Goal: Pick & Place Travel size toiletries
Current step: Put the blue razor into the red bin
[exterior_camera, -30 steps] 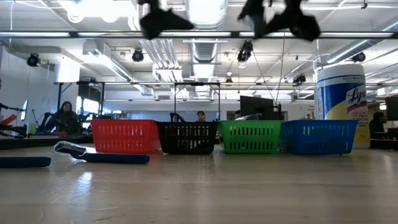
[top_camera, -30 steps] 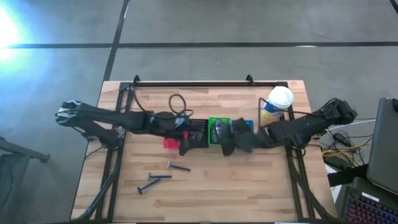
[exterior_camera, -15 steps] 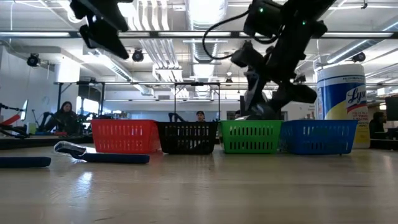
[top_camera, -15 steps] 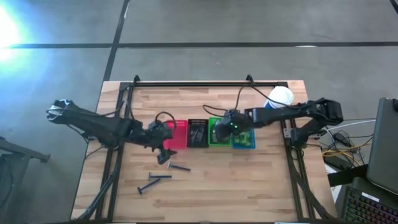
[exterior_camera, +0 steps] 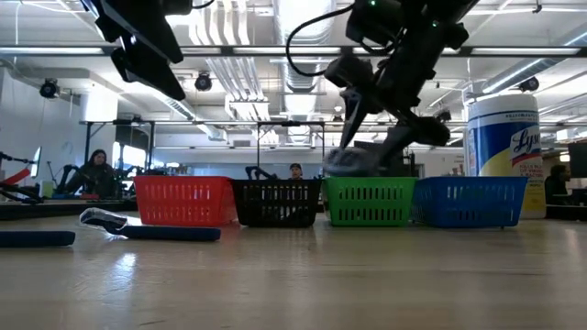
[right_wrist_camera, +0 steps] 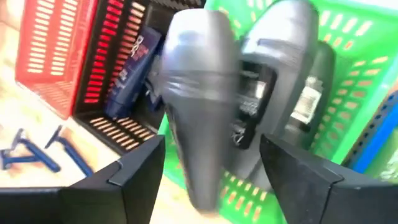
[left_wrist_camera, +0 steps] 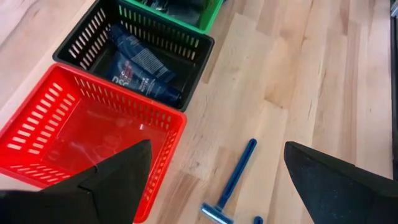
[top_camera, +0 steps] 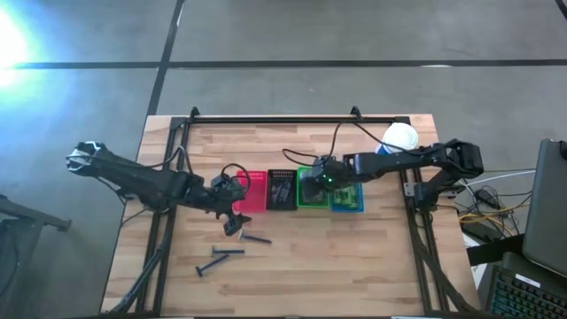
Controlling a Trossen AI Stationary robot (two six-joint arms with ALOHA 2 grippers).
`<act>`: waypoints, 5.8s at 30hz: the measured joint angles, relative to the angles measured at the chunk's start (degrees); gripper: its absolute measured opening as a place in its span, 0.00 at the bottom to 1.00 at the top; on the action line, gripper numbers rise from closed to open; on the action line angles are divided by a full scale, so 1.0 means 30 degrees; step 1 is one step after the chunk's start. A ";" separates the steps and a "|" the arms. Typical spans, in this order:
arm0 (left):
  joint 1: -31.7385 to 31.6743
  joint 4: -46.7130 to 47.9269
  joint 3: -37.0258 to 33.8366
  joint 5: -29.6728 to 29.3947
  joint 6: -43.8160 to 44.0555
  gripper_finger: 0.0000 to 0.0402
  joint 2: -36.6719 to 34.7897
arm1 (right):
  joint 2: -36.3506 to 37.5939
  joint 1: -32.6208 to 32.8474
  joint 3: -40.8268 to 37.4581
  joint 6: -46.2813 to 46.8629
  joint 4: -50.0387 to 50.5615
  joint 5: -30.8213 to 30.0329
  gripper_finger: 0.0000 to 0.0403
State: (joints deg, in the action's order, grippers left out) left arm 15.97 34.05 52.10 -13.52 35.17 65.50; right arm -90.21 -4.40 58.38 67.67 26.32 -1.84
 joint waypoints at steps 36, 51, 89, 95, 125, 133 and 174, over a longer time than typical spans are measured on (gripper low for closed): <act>1.0034 0.0940 -0.2059 0.5396 0.9404 0.92 0.3478 | 0.0073 0.4146 0.0554 0.0581 0.1187 -0.1930 0.81; 1.1519 0.1011 -0.0915 0.3451 1.3030 0.61 0.8484 | 0.0066 0.4138 0.0483 0.0469 0.1167 -0.2530 0.82; -0.2754 -0.5155 -0.6103 -0.3057 1.5471 0.07 -0.2309 | 0.0554 0.4138 0.0425 0.1460 0.1095 -0.2959 0.57; -0.5164 -0.5856 -0.6827 -0.1183 1.5148 0.18 -0.0817 | 0.0554 0.4407 0.0425 0.1756 0.1113 -0.3000 0.59; 0.7344 -0.0744 -0.2359 0.1677 0.0849 0.63 0.5193 | 0.0576 0.5005 0.0199 0.2239 0.1743 -0.3570 0.76; 0.7235 -0.1155 -0.2292 0.2272 0.1772 0.67 0.7966 | 0.0576 0.5005 0.0192 0.2239 0.1750 -0.3535 0.73; -0.4583 -0.6691 -0.5974 -0.1658 1.3329 0.45 -0.0315 | 0.1239 0.4969 0.0432 0.2295 0.2603 -0.3936 0.70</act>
State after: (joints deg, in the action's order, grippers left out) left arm 2.22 13.98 34.17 -18.49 75.16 64.56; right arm -86.50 10.50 59.68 74.56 34.13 -13.65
